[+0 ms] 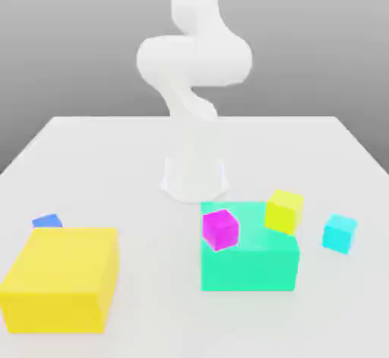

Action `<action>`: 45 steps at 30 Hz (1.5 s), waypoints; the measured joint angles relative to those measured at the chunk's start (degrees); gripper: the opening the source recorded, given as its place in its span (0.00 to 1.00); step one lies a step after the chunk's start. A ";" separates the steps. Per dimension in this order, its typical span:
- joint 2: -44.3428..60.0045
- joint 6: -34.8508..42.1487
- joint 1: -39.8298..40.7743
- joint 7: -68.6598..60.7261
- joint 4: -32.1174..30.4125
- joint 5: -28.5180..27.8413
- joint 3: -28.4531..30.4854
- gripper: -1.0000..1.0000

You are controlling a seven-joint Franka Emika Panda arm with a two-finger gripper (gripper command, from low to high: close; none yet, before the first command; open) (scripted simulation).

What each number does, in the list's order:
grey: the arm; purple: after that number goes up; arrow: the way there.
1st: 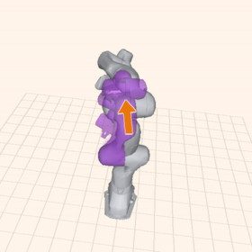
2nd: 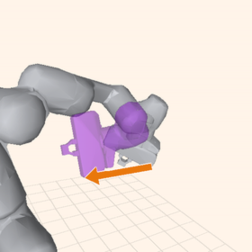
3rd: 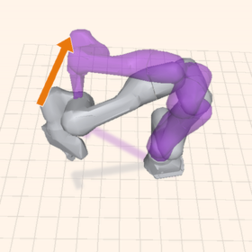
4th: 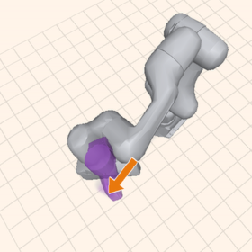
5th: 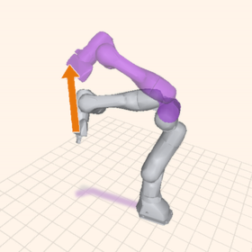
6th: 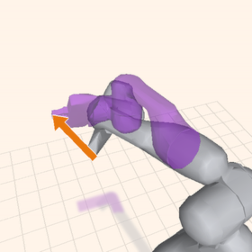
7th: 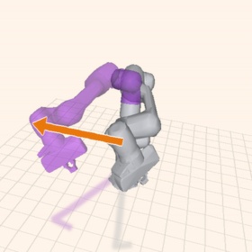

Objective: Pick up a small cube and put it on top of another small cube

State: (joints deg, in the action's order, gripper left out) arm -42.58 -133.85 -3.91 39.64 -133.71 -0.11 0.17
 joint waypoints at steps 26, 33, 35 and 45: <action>33.85 -21.44 -35.92 -66.13 -20.06 1.35 -2.69 0.50; 42.91 -27.19 -43.82 -82.58 -25.42 -0.01 -6.26 0.50; 46.34 -29.77 -44.28 -84.00 -25.77 -1.34 -6.07 0.50; 58.11 -39.26 -46.97 -82.18 -24.02 -4.82 -2.41 0.00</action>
State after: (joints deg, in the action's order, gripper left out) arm 15.53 -173.11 -50.88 -42.54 -157.73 -4.93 -2.25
